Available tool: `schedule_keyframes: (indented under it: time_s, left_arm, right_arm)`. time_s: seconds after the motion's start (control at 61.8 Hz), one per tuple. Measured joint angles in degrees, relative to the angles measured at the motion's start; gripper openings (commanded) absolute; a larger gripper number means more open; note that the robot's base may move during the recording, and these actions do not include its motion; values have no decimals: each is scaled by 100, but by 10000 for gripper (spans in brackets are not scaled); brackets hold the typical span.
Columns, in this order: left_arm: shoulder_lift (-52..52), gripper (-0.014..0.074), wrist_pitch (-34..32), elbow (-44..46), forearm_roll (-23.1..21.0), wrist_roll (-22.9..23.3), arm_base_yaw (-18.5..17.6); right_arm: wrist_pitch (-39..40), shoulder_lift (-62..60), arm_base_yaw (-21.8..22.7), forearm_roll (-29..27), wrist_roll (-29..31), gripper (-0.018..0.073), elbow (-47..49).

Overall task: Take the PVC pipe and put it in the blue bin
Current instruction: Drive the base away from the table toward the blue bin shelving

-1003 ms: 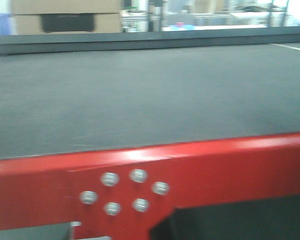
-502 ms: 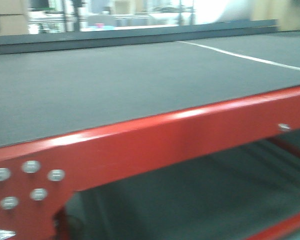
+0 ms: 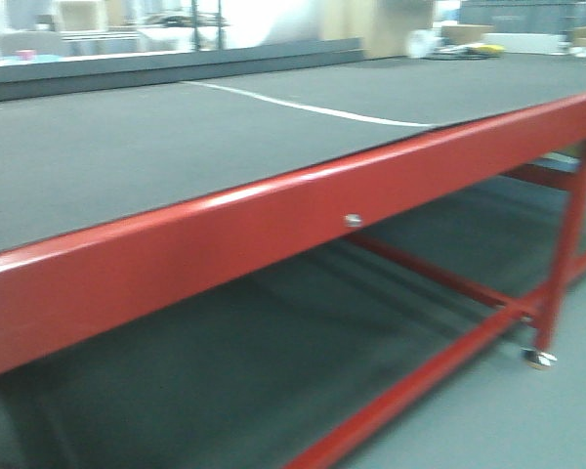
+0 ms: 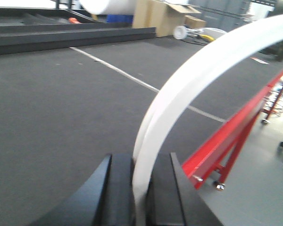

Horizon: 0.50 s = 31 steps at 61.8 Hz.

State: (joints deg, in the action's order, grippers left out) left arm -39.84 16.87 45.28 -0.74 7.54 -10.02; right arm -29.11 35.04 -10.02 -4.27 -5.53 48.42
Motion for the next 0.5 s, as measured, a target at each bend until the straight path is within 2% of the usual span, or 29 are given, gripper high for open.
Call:
schedule_keyframes:
  time_s: [0.502]
  left_arm:
    - [0, -111, 0, 0, 0, 0, 0]
  right_arm:
    - [0, 0, 0, 0, -14, -168, 0]
